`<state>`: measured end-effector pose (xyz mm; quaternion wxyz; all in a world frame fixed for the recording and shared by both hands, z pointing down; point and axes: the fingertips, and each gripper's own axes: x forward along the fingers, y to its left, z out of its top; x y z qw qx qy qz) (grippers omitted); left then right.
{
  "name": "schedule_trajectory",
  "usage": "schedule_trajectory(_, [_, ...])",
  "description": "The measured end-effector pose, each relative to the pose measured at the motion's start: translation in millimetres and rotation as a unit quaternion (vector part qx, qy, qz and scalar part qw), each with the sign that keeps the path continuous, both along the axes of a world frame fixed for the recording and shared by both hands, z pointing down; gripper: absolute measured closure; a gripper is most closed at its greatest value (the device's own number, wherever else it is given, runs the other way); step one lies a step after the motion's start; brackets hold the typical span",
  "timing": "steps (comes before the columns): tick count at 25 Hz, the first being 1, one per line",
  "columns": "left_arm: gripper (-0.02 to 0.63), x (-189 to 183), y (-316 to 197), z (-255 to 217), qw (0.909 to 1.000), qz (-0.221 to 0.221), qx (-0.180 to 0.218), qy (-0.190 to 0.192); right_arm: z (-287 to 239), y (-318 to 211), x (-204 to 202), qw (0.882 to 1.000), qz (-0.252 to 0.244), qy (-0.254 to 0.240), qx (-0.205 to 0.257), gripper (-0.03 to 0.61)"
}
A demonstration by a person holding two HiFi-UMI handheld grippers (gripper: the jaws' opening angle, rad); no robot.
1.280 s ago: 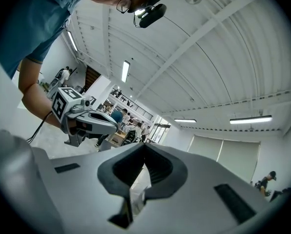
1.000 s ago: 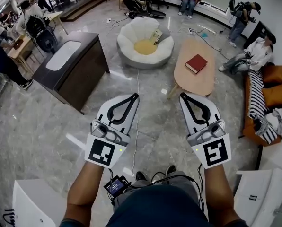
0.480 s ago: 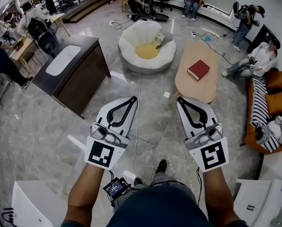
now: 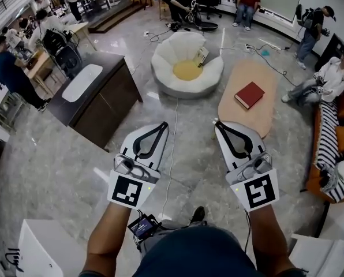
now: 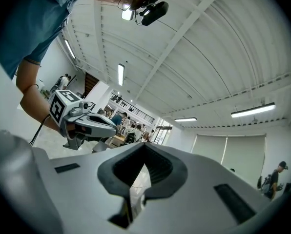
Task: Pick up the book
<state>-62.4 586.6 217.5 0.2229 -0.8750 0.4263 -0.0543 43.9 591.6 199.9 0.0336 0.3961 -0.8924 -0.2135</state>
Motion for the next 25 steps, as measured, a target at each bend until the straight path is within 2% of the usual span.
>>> schedule_trajectory(2, [0.611, 8, -7, -3, 1.0, 0.0, -0.002, 0.002, -3, -8, 9, 1.0, 0.002, -0.015, -0.001, 0.566])
schedule_trajectory(5, [0.611, 16, -15, -4, 0.9998, 0.002, -0.004, -0.017, -2, -18, 19, 1.0, 0.005, -0.019, -0.004, 0.566])
schedule_trajectory(11, [0.611, 12, -45, 1, 0.9998, 0.003, -0.012, -0.014, 1, -46, 16, 1.0, 0.007, -0.027, -0.005, 0.566])
schedule_trajectory(15, [0.61, 1, -76, 4, 0.9999, 0.01, -0.013, 0.003, 3, -72, 5, 1.0, 0.015, -0.025, -0.01, 0.566])
schedule_trajectory(23, [0.61, -38, -145, -3, 0.9992, 0.038, 0.012, -0.01, -1, -136, -39, 0.999, 0.033, -0.007, -0.002, 0.566])
schedule_trajectory(25, [0.611, -49, -161, -5, 0.9989, 0.044, 0.018, -0.003, 1, -151, -50, 0.999, 0.04, 0.004, -0.003, 0.566])
